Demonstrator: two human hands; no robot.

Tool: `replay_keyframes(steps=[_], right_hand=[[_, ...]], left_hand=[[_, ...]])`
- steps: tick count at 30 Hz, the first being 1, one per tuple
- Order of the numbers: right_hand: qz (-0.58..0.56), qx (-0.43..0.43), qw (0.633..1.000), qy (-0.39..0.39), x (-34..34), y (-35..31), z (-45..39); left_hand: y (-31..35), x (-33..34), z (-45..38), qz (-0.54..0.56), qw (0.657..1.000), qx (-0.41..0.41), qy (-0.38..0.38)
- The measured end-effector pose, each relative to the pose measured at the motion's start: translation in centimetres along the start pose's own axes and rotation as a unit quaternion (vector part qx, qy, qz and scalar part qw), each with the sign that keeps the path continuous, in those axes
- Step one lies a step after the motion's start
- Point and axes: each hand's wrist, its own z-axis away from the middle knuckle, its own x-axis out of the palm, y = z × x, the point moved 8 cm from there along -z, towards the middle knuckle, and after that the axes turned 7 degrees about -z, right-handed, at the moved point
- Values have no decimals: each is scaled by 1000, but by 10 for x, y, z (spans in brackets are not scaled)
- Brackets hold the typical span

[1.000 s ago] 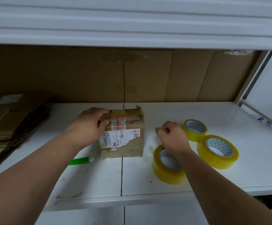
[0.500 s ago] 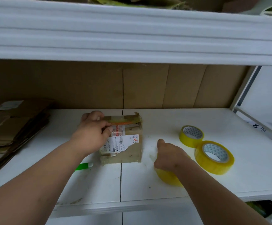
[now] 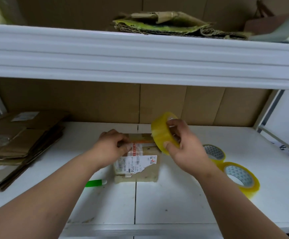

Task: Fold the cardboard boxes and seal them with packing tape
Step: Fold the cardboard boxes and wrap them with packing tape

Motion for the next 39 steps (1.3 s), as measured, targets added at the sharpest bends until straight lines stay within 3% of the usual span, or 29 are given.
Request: replay_keyframes(steps=[4,7,15,25,35,39], right_hand=[[121,-27,992,-36,28,-9,-1],[167,-79,983,-5,35,-21,-3],[258,-172,951,-19,56,-43,-12],[250,-147,956,-37,57,-35,-15],[311,-80,924,-208,43,-20,-39],[310,-103,925,-195,37,-32,-51]], left_hand=[[4,-8,4,39,999,-4,-24],[7,-8,11,-9,998,19,-65],[11,-9,6,-53,996,56,-44],[2,-14,3,39,999,30,-17],[-5,-20,4,133,991,3,-17],[-14,-22,7,135,991,-11,-16]])
